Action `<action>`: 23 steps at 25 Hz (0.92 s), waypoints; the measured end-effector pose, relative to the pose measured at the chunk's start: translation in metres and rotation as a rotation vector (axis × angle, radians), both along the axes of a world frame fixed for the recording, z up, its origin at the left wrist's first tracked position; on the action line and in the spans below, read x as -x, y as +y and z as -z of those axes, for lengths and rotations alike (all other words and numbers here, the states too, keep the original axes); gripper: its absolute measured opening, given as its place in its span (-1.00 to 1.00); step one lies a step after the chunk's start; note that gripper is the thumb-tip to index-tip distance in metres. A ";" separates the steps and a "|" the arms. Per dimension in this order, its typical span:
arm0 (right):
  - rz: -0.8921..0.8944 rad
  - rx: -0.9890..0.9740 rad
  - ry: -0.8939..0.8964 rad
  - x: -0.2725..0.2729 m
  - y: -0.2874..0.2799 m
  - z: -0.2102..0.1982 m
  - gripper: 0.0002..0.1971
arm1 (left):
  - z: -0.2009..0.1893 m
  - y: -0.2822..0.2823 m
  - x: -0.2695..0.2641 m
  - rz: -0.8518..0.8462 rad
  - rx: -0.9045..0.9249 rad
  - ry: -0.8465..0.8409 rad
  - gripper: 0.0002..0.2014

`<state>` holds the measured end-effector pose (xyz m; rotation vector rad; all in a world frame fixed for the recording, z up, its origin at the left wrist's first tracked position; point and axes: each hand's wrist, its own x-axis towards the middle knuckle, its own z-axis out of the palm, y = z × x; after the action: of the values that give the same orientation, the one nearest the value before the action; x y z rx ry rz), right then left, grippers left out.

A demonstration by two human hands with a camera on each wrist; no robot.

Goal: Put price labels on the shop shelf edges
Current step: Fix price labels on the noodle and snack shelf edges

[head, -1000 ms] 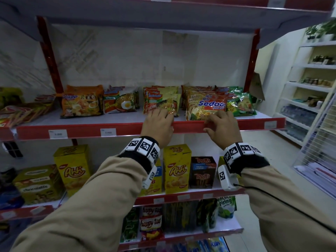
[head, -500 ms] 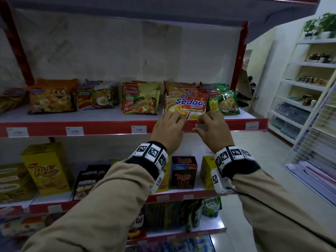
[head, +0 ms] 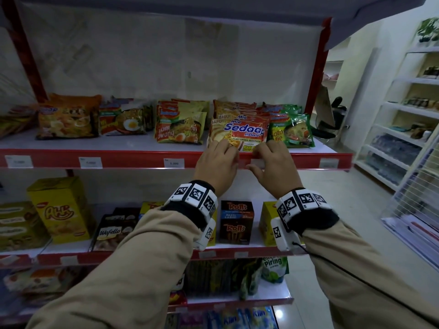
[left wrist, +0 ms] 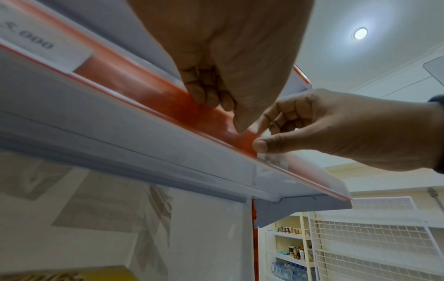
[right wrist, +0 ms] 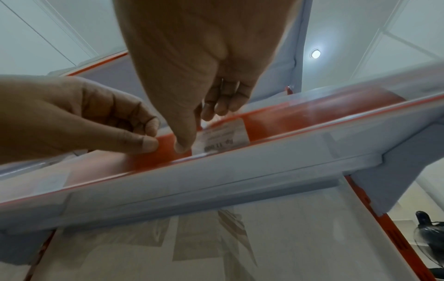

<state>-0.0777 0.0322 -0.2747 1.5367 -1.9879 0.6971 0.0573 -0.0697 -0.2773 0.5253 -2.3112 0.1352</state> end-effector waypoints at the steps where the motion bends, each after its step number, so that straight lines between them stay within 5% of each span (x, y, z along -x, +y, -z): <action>1: -0.005 -0.009 -0.012 0.001 -0.001 -0.002 -0.66 | 0.000 0.000 0.000 -0.002 -0.003 0.005 -0.87; 17: -0.027 -0.142 -0.027 0.008 0.002 -0.012 -0.77 | 0.002 0.005 -0.001 -0.023 -0.072 0.027 -0.89; 23: -0.173 -0.097 -0.278 0.014 0.001 -0.031 -0.93 | 0.002 0.002 0.000 -0.018 -0.111 0.025 -0.88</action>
<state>-0.0921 0.0334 -0.2441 1.7660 -2.1316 0.9408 0.0574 -0.0676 -0.2788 0.6006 -2.2999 0.0085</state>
